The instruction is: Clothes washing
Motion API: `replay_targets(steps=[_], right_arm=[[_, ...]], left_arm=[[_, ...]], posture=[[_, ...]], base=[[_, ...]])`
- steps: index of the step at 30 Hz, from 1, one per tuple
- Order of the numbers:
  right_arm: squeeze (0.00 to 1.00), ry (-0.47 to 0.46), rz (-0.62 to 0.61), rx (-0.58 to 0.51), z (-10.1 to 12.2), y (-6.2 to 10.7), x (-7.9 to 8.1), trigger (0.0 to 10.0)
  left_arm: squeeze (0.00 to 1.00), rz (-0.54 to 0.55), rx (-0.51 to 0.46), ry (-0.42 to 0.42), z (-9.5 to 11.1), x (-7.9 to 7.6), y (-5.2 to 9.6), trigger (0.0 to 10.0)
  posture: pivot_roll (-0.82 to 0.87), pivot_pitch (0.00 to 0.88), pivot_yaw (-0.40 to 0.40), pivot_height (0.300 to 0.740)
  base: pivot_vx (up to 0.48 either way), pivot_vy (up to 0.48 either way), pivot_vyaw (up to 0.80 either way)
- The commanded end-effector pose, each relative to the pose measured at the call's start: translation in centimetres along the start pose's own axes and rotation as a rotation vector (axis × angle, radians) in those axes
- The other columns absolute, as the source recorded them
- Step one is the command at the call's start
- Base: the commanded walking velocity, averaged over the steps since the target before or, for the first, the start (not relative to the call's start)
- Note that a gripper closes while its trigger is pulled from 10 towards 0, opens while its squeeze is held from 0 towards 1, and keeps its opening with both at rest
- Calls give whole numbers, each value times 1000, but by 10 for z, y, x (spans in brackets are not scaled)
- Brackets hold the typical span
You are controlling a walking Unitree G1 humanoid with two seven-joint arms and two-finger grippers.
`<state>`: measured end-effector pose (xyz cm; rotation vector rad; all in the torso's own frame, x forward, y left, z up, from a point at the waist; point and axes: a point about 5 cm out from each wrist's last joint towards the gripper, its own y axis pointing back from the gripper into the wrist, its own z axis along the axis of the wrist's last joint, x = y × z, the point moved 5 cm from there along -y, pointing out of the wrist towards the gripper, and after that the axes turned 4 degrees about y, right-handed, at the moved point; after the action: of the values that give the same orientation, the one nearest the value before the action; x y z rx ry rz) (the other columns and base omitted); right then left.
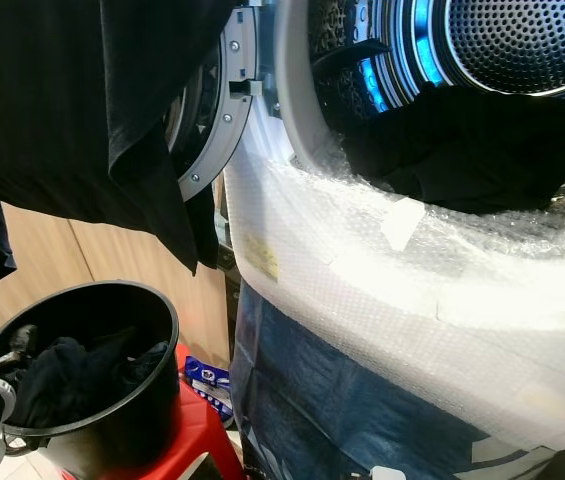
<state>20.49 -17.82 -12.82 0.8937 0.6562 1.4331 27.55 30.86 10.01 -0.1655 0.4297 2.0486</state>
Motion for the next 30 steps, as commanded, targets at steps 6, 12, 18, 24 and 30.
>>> replay_targets(steps=[6, 12, 18, 24, 30], right_arm=[[0, 7, -7, -7, 2, -1, 0, 10000], [0, 12, -5, 0, -2, 0, 0, 10000], [0, 5, -3, 19, -9, 1, 0, 10000], [0, 2, 5, 20, -10, 1, 1, 10000], [0, 18, 7, 18, -7, 0, 1, 10000]], left_arm=[[1000, -60, 93, -75, -1, -6, -19, 10000], [0, -46, 206, -74, -21, -9, -24, 10000], [0, -4, 307, -95, -40, 2, -21, 10000], [0, 22, 373, -106, -50, 10, -19, 10000], [0, 27, 450, -88, -61, 14, -16, 10000]], posture=[[136, 0, 18, 740], [133, 0, 21, 740], [127, 0, 31, 740], [129, 0, 32, 740], [133, 0, 35, 740]], base=[[0, 0, 0], [0, 0, 0], [0, 0, 0], [0, 0, 0], [0, 0, 0]])
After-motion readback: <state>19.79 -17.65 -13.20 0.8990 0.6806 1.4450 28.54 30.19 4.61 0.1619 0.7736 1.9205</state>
